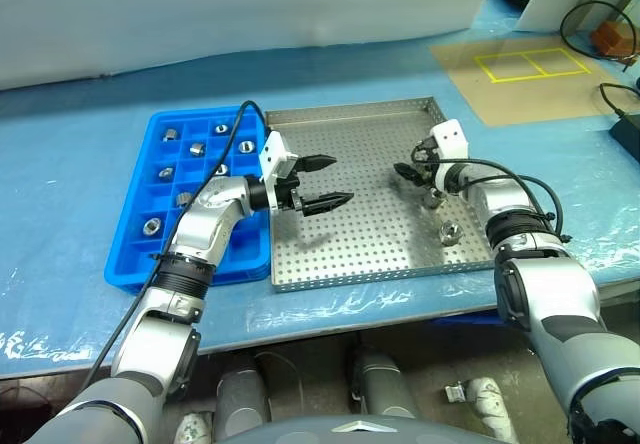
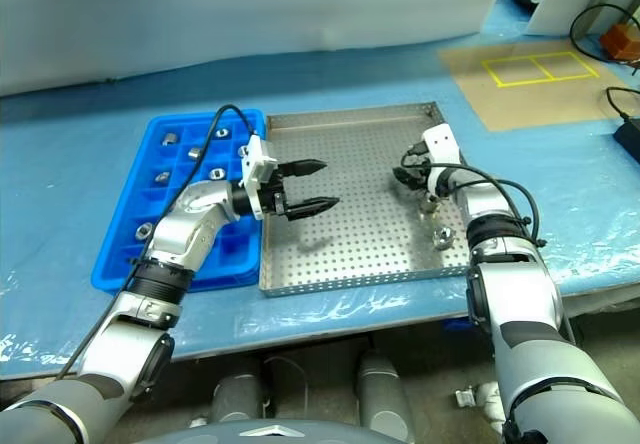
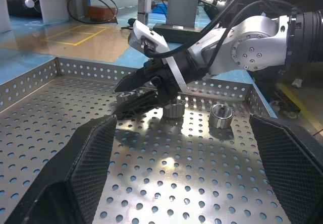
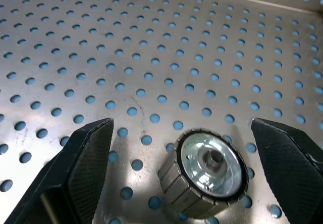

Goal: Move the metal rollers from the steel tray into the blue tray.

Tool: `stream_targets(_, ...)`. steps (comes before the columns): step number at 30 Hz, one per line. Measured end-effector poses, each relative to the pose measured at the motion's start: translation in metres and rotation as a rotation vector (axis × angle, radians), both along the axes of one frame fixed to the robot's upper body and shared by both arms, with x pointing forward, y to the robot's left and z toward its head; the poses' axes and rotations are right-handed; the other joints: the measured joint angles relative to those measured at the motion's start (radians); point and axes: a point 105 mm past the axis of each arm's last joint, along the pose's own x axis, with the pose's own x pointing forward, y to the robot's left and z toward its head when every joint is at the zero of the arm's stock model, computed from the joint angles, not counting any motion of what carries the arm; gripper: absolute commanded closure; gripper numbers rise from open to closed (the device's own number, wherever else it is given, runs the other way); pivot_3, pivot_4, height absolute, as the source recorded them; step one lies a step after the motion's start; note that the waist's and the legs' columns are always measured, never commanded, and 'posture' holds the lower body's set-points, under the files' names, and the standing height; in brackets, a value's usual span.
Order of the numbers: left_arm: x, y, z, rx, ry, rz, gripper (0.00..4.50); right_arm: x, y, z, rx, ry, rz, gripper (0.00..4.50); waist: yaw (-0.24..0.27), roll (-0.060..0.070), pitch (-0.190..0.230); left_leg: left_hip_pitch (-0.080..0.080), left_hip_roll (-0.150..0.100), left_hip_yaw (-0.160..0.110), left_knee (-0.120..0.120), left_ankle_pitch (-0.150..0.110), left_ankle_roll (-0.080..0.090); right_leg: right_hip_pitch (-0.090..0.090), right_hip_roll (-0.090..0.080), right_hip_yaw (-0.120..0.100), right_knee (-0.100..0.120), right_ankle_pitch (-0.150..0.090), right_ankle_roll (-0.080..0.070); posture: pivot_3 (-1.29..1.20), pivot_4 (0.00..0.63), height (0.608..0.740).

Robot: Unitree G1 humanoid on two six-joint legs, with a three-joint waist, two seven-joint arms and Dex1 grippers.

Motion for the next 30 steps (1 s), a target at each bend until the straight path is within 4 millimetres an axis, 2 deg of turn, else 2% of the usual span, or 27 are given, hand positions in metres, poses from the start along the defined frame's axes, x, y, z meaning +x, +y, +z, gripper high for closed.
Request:
stream_targets(2, 0.0, -0.001, 0.0, -0.002, 0.0, -0.001, 0.05, 0.0, -0.002, 0.0, 0.007, 0.004, -0.012, 0.0, 0.0, 0.0, 0.0, 0.0, 0.0, 0.0, 0.0, 0.0, 0.0, 0.0, 0.0, 0.0, 0.0, 0.0, 0.0, -0.34, 0.15, 0.74)
stream_targets(3, 0.0, -0.001, 0.0, -0.002, 0.001, -0.001, 0.02, 0.0, -0.003, 0.0, 0.008, 0.004, -0.016, 0.19, 0.0, 0.0, 0.0, 0.0, 0.0, 0.0, 0.0, 0.0, 0.0, 0.0, 0.0, 0.0, 0.0, 0.0, 0.0, -0.33, 0.15, 0.74)
stream_targets(5, 0.0, -0.001, 0.0, -0.002, 0.0, -0.001, 0.0, 0.0, -0.003, 0.0, 0.009, 0.004, -0.017, 0.61, 0.0, 0.0, 0.0, 0.0, 0.0, 0.0, 0.0, 0.0, 0.0, 0.0, 0.0, 0.0, 0.0, 0.0, 0.0, -0.33, 0.15, 0.74)
stream_targets(7, 0.0, -0.001, 0.0, -0.002, 0.0, -0.001, 0.0, 0.0, -0.003, 0.0, 0.009, 0.003, -0.019, 1.23, 0.0, 0.0, 0.0, 0.0, 0.0, 0.0, 0.0, 0.0, 0.0, 0.0, 0.0, 0.0, 0.0, 0.0, 0.0, -0.33, 0.15, 0.74)
stream_targets(8, 0.0, -0.001, 0.0, -0.001, 0.0, -0.001, 0.0, 0.0, -0.004, 0.0, 0.008, 0.002, -0.023, 1.23, 0.0, 0.0, 0.0, 0.0, 0.0, 0.0, 0.0, 0.0, 0.0, 0.0, 0.0, 0.0, 0.0, 0.0, 0.0, -0.33, 0.15, 0.74)
stream_targets(13, 0.0, 0.0, 0.0, 0.0, 0.0, 0.001, 0.0, 0.0, -0.004, 0.0, 0.015, 0.001, -0.027, 2.59, 0.0, 0.0, 0.0, 0.0, 0.0, 0.0, 0.0, 0.0, 0.0, 0.0, 0.0, 0.0, 0.0, 0.0, 0.0, -0.32, 0.15, 0.74)
stream_targets(14, 0.0, 0.0, 0.0, 0.001, 0.0, 0.002, 0.0, 0.001, -0.003, 0.002, 0.015, -0.003, -0.027, 2.7, 0.0, 0.0, 0.0, 0.0, 0.0, 0.0, 0.0, 0.0, 0.0, 0.0, 0.0, 0.0, 0.0, 0.0, 0.0, -0.32, 0.15, 0.74)
stream_targets(24, 0.001, 0.001, 0.0, 0.005, -0.002, 0.009, 0.0, 0.005, -0.002, 0.01, 0.014, -0.023, -0.037, 2.78, -0.001, 0.001, 0.001, -0.001, 0.0, 0.001, -0.001, 0.0, 0.0, -0.002, 0.0, 0.0, -0.001, 0.0, -0.001, -0.33, 0.15, 0.74)
stream_targets(27, 0.001, 0.002, 0.0, 0.002, 0.0, 0.01, 0.0, 0.008, 0.003, 0.02, 0.015, -0.051, -0.012, 2.78, -0.001, 0.001, 0.001, -0.001, 0.0, 0.001, -0.001, 0.0, 0.0, -0.002, 0.0, 0.0, -0.001, 0.0, -0.001, -0.33, 0.15, 0.74)
stream_targets(30, 0.002, 0.006, 0.002, -0.001, 0.009, 0.019, 0.0, 0.01, 0.017, 0.041, 0.025, -0.106, 0.061, 2.78, -0.002, 0.001, 0.001, -0.001, 0.001, 0.002, -0.002, 0.0, 0.0, -0.003, 0.0, 0.001, -0.001, 0.0, -0.001, -0.33, 0.15, 0.74)
